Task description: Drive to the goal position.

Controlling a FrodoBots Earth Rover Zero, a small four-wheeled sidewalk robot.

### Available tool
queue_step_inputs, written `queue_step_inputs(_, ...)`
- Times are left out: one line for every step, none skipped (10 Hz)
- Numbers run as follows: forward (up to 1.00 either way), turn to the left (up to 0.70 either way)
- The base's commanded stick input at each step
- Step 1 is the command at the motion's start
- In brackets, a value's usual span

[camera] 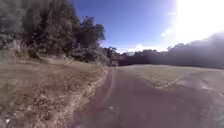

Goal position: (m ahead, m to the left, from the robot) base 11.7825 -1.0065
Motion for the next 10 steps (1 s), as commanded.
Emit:
queue_step_inputs(0.60, 0.12)
queue_step_inputs(0.60, 0.13)
queue_step_inputs(0.60, 0.14)
queue_step_inputs(0.60, 0.00)
queue_step_inputs(0.60, 0.00)
queue_step_inputs(0.60, 0.00)
queue_step_inputs(0.60, 0.00)
queue_step_inputs(0.60, 0.00)
queue_step_inputs(0.60, 0.00)
queue_step_inputs(0.60, 0.00)
